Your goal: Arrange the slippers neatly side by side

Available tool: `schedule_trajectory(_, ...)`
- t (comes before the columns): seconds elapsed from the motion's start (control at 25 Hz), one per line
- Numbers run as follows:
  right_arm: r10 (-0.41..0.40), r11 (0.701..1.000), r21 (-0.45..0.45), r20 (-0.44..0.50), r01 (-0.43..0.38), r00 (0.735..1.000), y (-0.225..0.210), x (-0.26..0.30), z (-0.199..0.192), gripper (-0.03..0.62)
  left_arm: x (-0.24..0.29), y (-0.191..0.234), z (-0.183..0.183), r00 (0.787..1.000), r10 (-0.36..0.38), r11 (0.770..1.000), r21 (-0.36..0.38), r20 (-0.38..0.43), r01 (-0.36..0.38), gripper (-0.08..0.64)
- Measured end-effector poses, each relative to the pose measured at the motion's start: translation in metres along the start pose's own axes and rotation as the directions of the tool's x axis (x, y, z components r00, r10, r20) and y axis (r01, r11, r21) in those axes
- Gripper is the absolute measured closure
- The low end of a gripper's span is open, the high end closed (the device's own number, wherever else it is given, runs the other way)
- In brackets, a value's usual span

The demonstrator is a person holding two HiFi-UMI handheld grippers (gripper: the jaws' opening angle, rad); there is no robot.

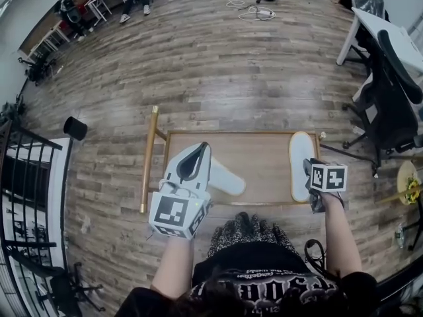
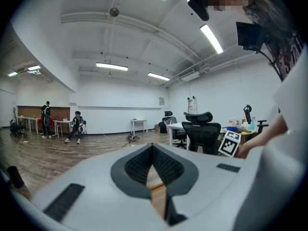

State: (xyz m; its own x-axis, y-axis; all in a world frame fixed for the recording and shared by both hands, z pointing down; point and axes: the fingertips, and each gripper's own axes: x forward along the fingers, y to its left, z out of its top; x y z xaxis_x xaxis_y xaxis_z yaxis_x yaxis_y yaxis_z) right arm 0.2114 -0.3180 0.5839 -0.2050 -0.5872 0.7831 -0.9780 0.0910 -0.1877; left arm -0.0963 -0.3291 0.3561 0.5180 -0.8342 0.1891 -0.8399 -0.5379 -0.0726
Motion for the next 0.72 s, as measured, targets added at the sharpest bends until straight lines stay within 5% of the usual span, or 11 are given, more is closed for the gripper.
schedule_trajectory(0.16, 0.056, 0.994, -0.094, 0.048, -0.052, 0.997, 0.025, -0.016, 0.005, 0.585, -0.013, -0.004, 0.002, 1.0, 0.028, 1.0, 0.0, 0.007, -0.028, 0.569)
schedule_trajectory(0.48, 0.2, 0.975, -0.12, 0.099, -0.188, 0.975, 0.075, -0.041, 0.004, 0.588, -0.045, -0.028, 0.002, 0.997, 0.08, 0.997, -0.009, 0.009, -0.08, 0.569)
schedule_trajectory(0.72, 0.291, 0.938, -0.224, 0.103, -0.263, 0.951, 0.114, -0.057, -0.002, 0.588, -0.074, -0.047, -0.004, 0.992, 0.126, 0.992, -0.021, -0.004, -0.126, 0.569)
